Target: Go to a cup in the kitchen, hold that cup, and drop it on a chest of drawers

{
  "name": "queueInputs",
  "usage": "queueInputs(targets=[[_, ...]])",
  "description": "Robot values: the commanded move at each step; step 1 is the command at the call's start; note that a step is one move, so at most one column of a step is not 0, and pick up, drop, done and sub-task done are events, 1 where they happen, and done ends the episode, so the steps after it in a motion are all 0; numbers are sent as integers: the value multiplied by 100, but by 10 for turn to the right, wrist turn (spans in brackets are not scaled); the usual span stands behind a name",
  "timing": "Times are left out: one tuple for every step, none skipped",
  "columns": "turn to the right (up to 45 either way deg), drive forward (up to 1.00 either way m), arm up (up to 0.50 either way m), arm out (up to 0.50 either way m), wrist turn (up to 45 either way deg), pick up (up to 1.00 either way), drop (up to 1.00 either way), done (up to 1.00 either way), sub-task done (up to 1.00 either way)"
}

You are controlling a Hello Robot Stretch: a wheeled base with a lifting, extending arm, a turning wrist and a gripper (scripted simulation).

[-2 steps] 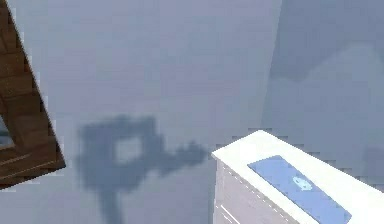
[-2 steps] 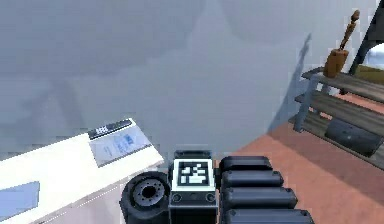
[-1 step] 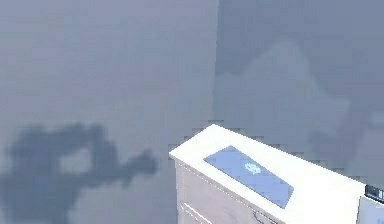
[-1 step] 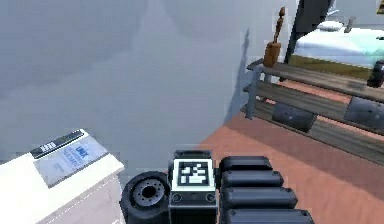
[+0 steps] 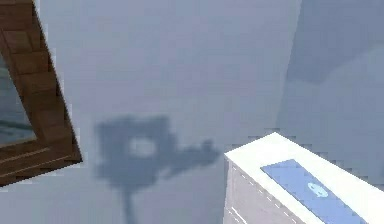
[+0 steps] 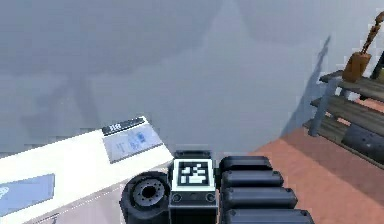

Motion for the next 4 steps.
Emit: queueInputs(targets=[[210, 0, 0, 0, 0, 0, 0, 0, 0], [-150, 0, 0, 0, 0, 0, 0, 0, 0], [300, 0, 0, 0, 0, 0, 0, 0, 0], [0, 25, 0, 0, 0, 0, 0, 0, 0]])
